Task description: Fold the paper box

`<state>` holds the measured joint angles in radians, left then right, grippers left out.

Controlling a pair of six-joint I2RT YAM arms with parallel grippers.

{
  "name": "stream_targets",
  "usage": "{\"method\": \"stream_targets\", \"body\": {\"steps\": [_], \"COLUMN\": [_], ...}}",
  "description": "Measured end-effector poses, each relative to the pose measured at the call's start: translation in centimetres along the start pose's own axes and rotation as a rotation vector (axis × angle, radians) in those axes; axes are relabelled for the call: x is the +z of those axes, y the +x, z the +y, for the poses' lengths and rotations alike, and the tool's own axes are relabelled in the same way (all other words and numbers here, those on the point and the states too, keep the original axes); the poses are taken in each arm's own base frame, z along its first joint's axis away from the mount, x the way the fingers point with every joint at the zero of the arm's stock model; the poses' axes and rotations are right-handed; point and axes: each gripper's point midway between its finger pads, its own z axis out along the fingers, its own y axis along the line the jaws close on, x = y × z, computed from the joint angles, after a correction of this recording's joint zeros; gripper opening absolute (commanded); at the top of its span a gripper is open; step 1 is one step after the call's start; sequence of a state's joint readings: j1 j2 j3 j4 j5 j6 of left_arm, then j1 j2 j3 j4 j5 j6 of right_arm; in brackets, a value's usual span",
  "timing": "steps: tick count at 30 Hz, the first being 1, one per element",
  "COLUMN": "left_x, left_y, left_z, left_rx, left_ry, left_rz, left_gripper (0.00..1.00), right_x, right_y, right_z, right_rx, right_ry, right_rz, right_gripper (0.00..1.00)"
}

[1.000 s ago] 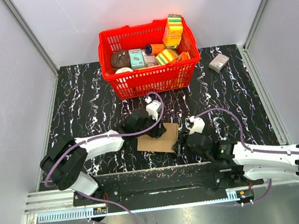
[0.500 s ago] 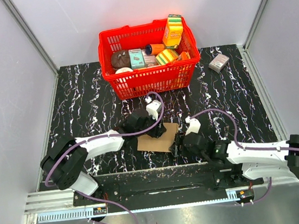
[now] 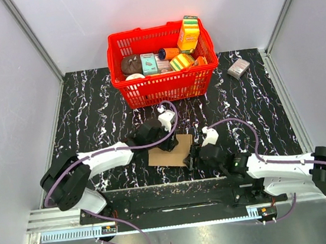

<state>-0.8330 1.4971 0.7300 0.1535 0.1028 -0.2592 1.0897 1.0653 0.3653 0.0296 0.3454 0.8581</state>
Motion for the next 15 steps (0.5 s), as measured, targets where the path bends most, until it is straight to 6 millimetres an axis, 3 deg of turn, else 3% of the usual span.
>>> {"method": "stream_targets", "body": {"steps": [15], "left_x": [-1.6], "left_y": [0.3], "left_z": [3.5], "left_rx": [0.027], "left_ry": [-0.206], "left_rz": [0.045], "left_gripper": [0.52], "right_x": [0.0], "right_y": [-0.1], "right_z": [0.2], "right_rx": [0.005], "right_ry": [-0.012], "right_rz": [0.002], "right_gripper": [0.71]}}
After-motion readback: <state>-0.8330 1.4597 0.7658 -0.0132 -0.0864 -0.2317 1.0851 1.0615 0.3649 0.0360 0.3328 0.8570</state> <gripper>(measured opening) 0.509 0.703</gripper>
